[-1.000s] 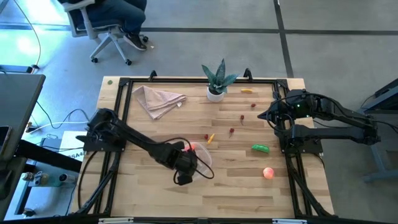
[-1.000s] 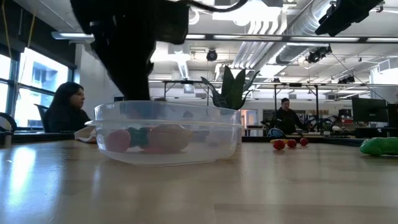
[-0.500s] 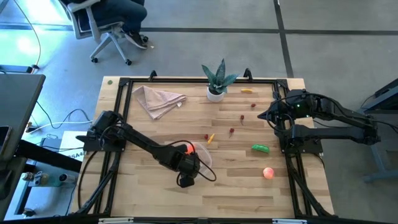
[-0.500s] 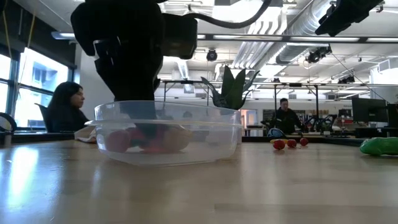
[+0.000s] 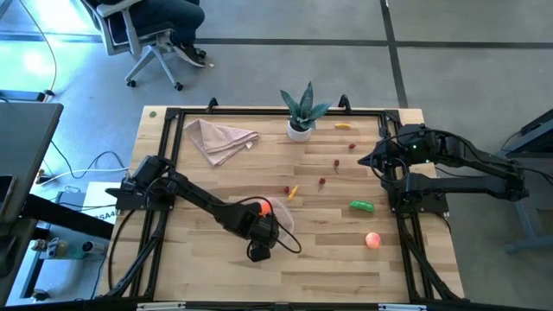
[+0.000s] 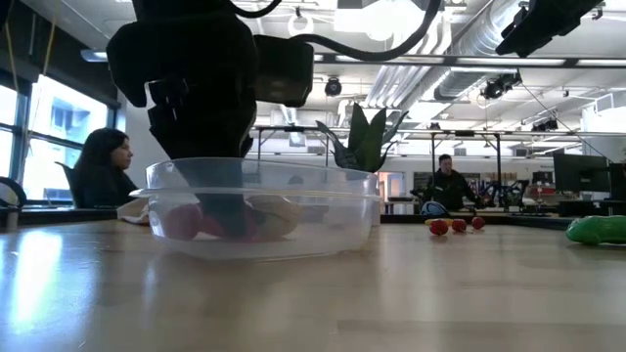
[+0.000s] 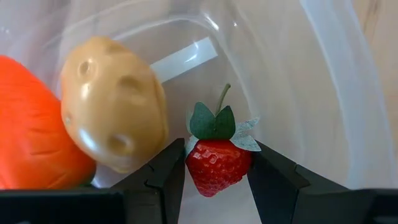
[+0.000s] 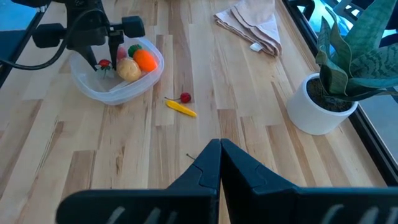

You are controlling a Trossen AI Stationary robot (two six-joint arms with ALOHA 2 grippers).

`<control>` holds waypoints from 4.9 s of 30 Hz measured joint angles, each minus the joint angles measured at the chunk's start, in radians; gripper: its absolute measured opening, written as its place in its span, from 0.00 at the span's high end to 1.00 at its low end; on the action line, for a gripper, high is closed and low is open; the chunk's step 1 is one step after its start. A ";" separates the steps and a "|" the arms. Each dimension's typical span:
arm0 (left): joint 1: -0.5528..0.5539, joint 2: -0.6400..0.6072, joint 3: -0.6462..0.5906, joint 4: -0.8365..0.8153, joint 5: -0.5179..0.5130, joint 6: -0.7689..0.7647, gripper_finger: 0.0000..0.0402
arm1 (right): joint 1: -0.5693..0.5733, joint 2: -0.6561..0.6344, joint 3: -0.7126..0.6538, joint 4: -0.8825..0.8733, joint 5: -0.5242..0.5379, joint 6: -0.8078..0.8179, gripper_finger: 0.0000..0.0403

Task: Pick and placing Produce into tupperware
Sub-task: Put the strawberry into the transparent container, then put the cherry into the transparent container

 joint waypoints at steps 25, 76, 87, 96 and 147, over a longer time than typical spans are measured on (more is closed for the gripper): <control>0.000 -0.001 0.002 0.006 0.010 -0.040 0.41 | 0.000 0.000 0.000 0.000 0.000 0.000 1.00; -0.052 -0.246 0.251 -0.021 -0.094 0.277 0.41 | 0.000 0.000 0.000 0.000 0.000 0.000 1.00; 0.017 -0.330 -0.017 0.184 0.075 0.300 0.61 | 0.000 0.000 0.000 0.000 0.000 0.000 1.00; 0.007 -0.613 -0.188 0.196 -0.044 0.304 0.76 | 0.000 0.000 0.000 0.000 0.000 0.000 1.00; 0.006 -1.299 -0.793 0.379 -0.082 0.226 0.79 | 0.000 0.000 0.000 0.000 -0.004 0.000 1.00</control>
